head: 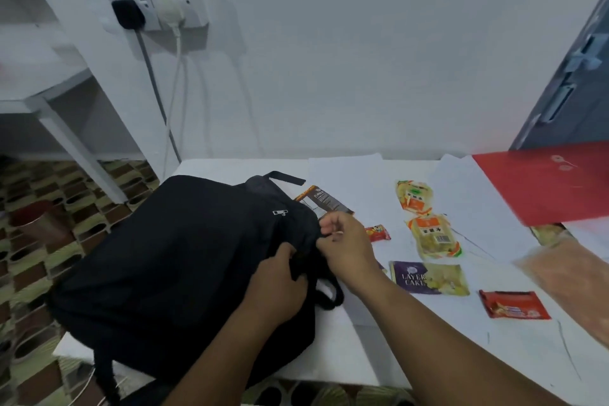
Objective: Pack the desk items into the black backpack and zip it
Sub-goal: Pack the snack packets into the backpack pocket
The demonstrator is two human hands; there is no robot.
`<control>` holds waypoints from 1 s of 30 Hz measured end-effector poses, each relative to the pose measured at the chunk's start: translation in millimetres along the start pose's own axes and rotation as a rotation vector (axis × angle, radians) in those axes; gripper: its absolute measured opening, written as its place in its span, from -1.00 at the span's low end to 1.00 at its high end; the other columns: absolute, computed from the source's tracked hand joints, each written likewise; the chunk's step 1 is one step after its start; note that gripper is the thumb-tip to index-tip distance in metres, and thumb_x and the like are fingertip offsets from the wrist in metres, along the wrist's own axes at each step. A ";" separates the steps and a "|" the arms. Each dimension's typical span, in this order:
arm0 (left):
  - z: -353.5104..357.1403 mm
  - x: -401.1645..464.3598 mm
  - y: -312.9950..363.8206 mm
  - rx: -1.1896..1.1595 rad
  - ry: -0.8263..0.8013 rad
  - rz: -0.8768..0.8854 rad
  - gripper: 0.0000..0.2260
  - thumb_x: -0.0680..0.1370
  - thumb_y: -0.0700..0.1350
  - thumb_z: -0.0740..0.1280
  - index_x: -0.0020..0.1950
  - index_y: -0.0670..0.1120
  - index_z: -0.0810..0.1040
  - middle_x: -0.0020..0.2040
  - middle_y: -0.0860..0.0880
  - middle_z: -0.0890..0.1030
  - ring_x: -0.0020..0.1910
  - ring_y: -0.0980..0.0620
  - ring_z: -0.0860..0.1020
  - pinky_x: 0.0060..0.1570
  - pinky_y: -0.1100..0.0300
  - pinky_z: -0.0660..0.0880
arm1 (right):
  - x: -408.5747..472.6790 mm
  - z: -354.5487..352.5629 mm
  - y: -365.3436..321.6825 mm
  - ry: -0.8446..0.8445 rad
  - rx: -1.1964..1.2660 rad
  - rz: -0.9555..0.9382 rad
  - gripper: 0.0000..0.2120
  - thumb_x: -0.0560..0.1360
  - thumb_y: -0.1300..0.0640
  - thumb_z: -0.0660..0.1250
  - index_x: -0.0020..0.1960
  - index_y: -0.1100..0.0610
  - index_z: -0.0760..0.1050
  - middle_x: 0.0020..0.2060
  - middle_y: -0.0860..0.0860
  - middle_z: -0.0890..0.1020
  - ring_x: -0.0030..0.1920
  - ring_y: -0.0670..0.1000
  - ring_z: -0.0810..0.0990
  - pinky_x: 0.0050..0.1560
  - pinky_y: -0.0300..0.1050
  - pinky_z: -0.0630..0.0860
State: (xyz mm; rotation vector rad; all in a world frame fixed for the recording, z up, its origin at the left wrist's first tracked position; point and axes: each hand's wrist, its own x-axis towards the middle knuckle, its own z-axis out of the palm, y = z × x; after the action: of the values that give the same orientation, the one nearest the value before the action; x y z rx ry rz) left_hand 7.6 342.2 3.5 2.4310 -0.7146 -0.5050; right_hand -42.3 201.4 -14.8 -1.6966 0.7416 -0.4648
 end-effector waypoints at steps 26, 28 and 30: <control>-37.7 67.1 -63.5 0.540 0.236 0.197 -0.60 0.36 0.27 0.41 0.09 0.13 0.49 0.05 0.10 0.39 0.03 0.06 0.34 -0.25 0.22 0.40 | 27.2 56.1 40.2 -0.280 -0.742 -0.446 -0.64 0.60 -0.11 0.27 0.40 -0.23 0.46 0.20 -0.12 0.44 0.16 -0.03 0.35 0.10 -0.08 0.18; -42.6 68.1 -66.6 0.441 0.269 0.246 -0.74 0.38 0.11 0.41 0.03 0.11 0.52 -0.02 0.12 0.44 -0.03 0.06 0.38 -0.31 0.23 0.31 | 25.0 52.9 41.6 -0.280 -0.693 -0.467 -0.67 0.58 -0.12 0.30 0.34 -0.26 0.51 0.20 -0.14 0.44 0.16 -0.07 0.35 0.14 -0.08 0.18; -57.0 70.7 -65.2 0.262 0.260 0.260 -0.85 0.43 -0.06 0.38 -0.02 0.06 0.51 -0.11 0.11 0.53 -0.11 0.02 0.49 -0.23 0.16 0.36 | 23.7 52.0 40.5 -0.235 -0.588 -0.446 -0.69 0.54 -0.12 0.36 0.27 -0.25 0.56 0.14 -0.19 0.48 0.14 -0.11 0.40 0.22 -0.04 0.27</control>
State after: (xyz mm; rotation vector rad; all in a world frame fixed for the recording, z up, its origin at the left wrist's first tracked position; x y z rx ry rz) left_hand 115.7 369.6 -4.9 2.5239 -1.0141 0.0097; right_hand -0.5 216.9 -68.9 -2.4409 0.3318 -0.3567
